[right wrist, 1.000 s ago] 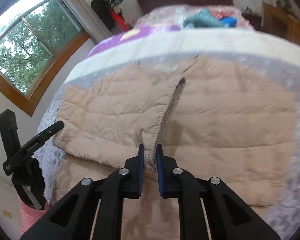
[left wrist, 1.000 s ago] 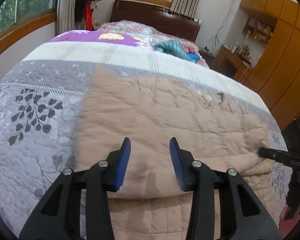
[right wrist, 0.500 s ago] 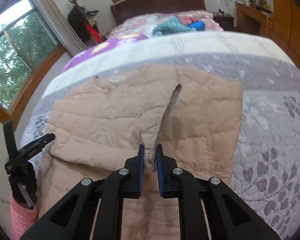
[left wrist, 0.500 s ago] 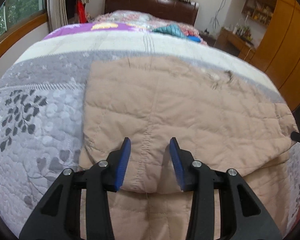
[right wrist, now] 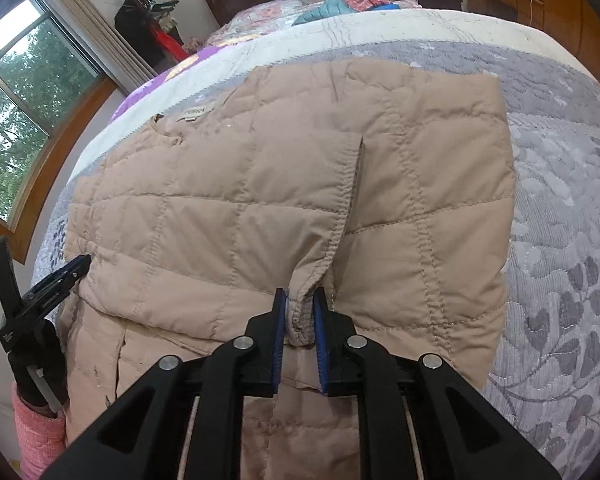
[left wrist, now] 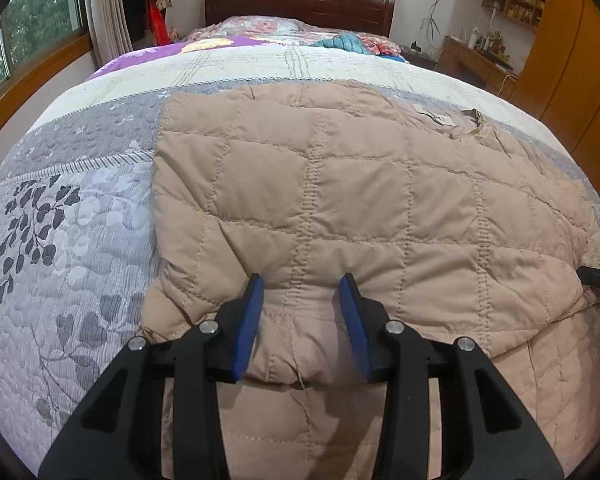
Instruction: Fold large clothes
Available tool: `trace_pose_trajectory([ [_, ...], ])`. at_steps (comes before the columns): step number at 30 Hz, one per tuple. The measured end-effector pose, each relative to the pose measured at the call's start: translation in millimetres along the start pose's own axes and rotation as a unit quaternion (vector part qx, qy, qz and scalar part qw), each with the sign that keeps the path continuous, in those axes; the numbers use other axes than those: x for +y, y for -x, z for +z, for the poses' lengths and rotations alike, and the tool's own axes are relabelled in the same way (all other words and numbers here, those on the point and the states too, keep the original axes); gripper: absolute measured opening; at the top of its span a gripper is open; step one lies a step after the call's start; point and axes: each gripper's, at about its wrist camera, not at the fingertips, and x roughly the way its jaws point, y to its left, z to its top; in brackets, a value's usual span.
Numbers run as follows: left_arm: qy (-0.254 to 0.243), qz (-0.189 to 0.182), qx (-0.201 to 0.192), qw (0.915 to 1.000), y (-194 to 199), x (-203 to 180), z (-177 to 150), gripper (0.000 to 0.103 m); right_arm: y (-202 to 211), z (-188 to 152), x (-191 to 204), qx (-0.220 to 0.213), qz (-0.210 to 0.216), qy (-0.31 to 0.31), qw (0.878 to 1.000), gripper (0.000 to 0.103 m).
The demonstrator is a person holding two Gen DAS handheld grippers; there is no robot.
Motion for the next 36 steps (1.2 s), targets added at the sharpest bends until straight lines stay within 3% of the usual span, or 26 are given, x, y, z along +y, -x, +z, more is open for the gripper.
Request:
trace_pose_trajectory([
  [1,0.000,0.001,-0.001,1.0000,2.8,-1.0,0.6,0.039,5.9,-1.3,3.8,-0.003,-0.004,-0.001,1.000,0.020],
  [7,0.012,-0.021,-0.038,0.9990,39.2,-6.8,5.4,0.040,50.3,-3.9,18.9,-0.066,-0.038,0.022,0.997,0.021],
  [12,-0.020,-0.055,-0.033,0.9977,45.2,-42.2,4.4,0.040,40.9,-4.3,46.9,-0.049,-0.014,0.058,0.997,0.021],
  [15,-0.036,-0.053,-0.016,0.9978,31.1,-57.8,0.2,0.040,25.4,-6.1,51.3,-0.035,-0.017,0.060,0.997,0.021],
  [25,-0.029,-0.053,0.006,0.9981,5.2,-52.5,-7.2,0.042,-4.5,-12.4,41.2,-0.009,-0.021,0.049,0.999,0.019],
  [36,-0.040,-0.042,-0.005,0.9983,-3.3,-63.4,-13.3,0.042,-12.2,-18.4,44.7,-0.023,-0.034,0.065,0.997,0.019],
])
